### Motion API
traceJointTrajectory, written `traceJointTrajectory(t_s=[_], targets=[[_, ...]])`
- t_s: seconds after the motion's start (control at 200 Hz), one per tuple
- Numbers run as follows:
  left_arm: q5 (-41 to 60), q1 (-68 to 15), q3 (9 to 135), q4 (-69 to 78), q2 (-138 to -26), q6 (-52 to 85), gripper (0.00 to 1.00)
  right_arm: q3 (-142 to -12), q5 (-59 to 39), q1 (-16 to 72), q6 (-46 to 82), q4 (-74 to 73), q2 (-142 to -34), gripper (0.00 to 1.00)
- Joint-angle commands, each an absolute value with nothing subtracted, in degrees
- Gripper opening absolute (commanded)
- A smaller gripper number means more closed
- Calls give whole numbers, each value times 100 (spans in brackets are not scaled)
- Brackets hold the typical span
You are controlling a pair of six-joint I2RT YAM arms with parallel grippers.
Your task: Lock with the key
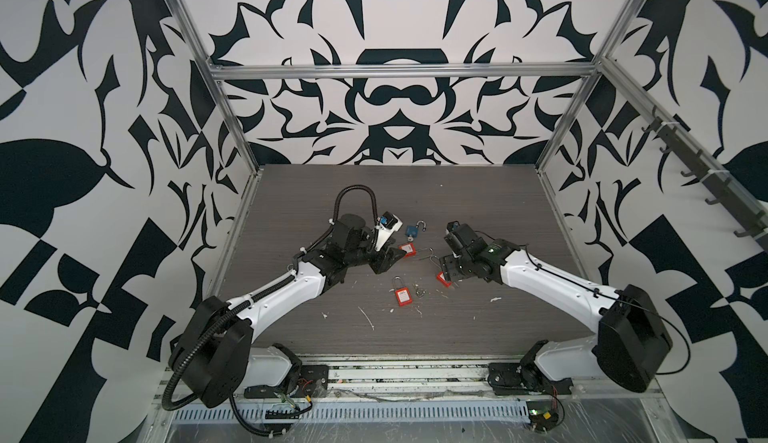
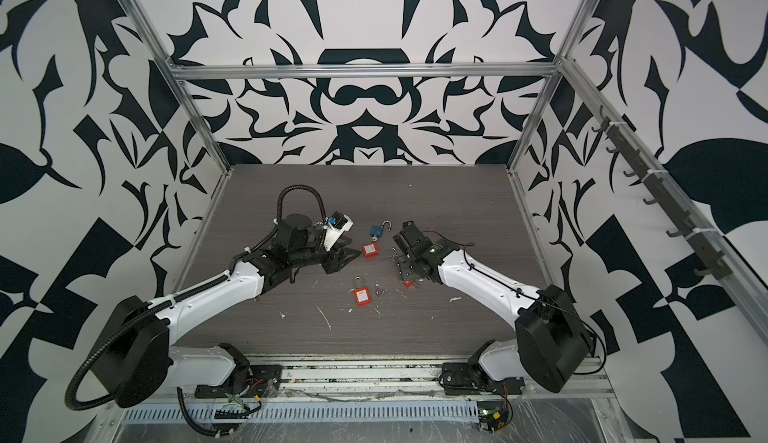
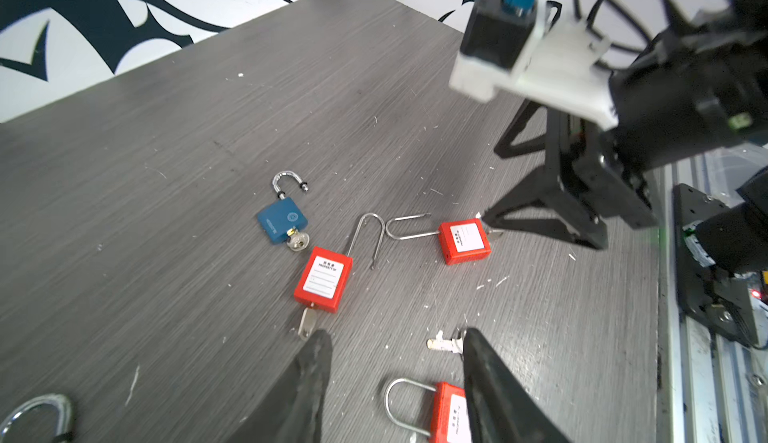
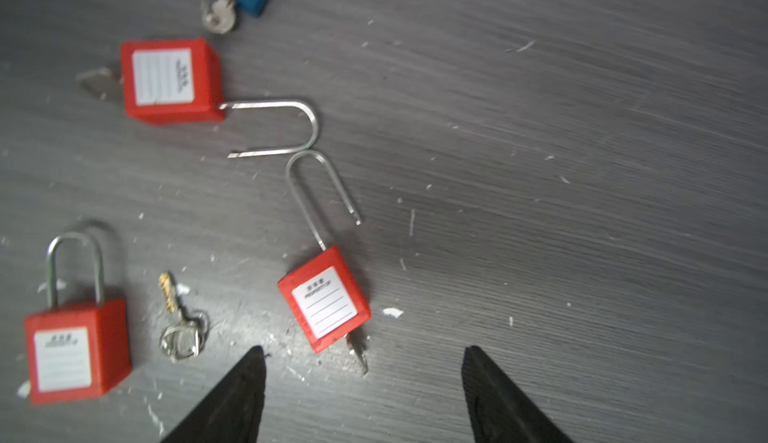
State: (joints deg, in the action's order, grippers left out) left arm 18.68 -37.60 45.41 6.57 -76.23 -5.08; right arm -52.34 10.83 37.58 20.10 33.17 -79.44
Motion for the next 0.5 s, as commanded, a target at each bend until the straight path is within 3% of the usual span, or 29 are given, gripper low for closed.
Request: traceJointTrajectory(t_s=[0.0,0.495], targets=[[1389,-3971,4809,734,-7587,-420,53,-5244,654,3760,1506,3383,-8126,75],[1109,-4263,5153,672,-7735,-609,53,-5400,421,3619,1113,3095,-9012,68]])
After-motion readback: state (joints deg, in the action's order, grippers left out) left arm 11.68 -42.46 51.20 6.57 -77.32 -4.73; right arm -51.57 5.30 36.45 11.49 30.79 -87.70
